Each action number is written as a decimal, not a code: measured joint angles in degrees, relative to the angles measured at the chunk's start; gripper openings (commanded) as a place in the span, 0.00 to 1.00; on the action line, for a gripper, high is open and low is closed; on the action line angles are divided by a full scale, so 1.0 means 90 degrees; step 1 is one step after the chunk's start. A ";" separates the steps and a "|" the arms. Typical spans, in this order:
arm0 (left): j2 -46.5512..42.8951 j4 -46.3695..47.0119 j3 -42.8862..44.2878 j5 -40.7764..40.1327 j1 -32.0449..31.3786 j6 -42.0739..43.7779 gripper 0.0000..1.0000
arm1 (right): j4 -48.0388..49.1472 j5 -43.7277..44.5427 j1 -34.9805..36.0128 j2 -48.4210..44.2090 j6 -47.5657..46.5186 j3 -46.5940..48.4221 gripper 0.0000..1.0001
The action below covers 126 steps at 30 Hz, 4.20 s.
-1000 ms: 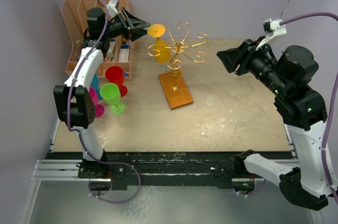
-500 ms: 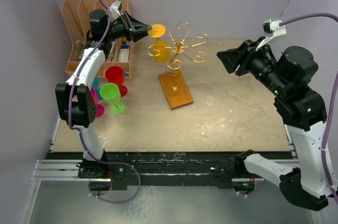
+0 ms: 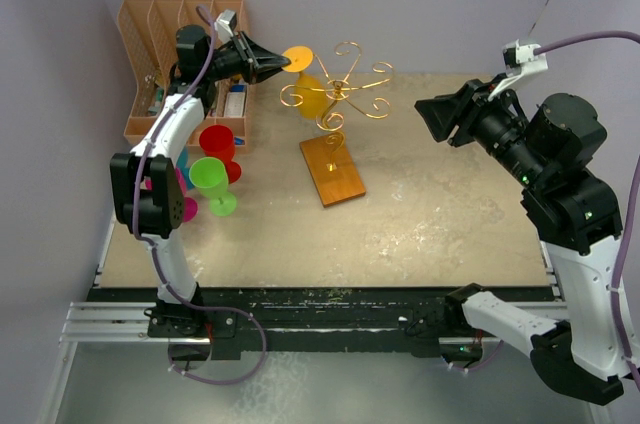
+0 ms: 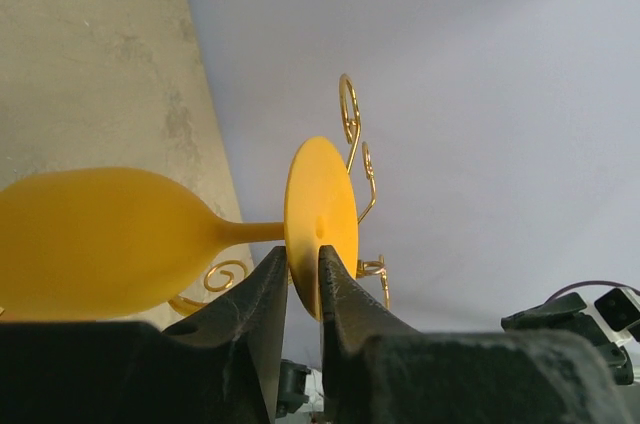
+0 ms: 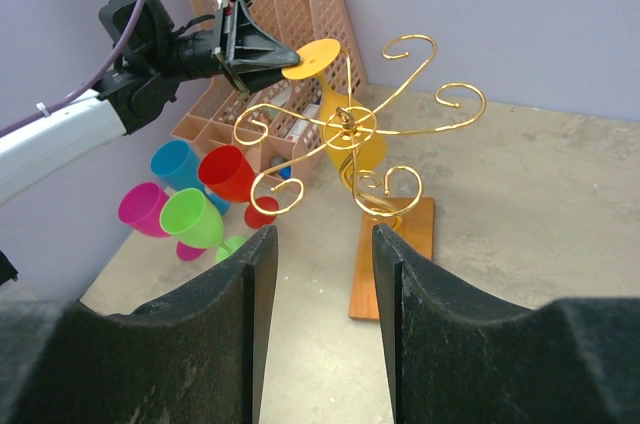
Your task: Take the wine glass off the wine glass rack
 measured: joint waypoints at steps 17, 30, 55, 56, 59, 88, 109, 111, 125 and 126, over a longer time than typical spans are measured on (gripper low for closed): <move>0.0005 0.0563 -0.0121 0.0056 0.0000 -0.0656 0.00 | 0.0053 0.0160 0.0000 -0.0146 -0.0005 -0.0170 0.46; 0.0000 0.0631 -0.0121 0.0041 0.0002 -0.0991 0.00 | 0.0104 0.0165 0.0000 -0.0226 -0.0005 -0.0274 0.46; 0.0034 -0.0170 0.0879 -0.0175 -0.0022 -0.0860 0.00 | 0.0245 0.0158 0.0000 -0.0257 0.0002 -0.0478 0.46; 0.0049 -0.0204 0.0896 -0.0177 -0.0027 -0.0833 0.00 | 0.0248 0.0158 0.0000 -0.0265 0.0000 -0.0481 0.46; 0.0068 -0.0287 0.0908 -0.0204 -0.0051 -0.0775 0.00 | 0.0248 0.0160 0.0000 -0.0296 0.0000 -0.0486 0.46; 0.0988 -0.0746 0.2256 -0.0342 -0.0357 -0.0529 0.00 | 0.0345 0.0160 0.0000 -0.0437 -0.0002 -0.0758 0.46; -0.0398 -0.0823 0.0121 -0.0376 -0.0340 -0.0056 0.00 | 0.0386 0.0165 0.0000 -0.0476 -0.0010 -0.0906 0.46; -0.0699 -0.0799 -0.0189 -0.0376 -0.0209 -0.0017 0.00 | 0.0389 0.0165 0.0000 -0.0478 -0.0007 -0.0933 0.46; -0.1331 -0.0889 -0.0957 -0.0342 0.0801 0.0274 0.00 | 0.0452 0.0155 0.0000 -0.0442 -0.0005 -0.0969 0.46; -0.1362 -0.0981 -0.0957 -0.0342 0.0843 0.0364 0.00 | 0.0452 0.0155 0.0000 -0.0423 -0.0007 -0.0969 0.46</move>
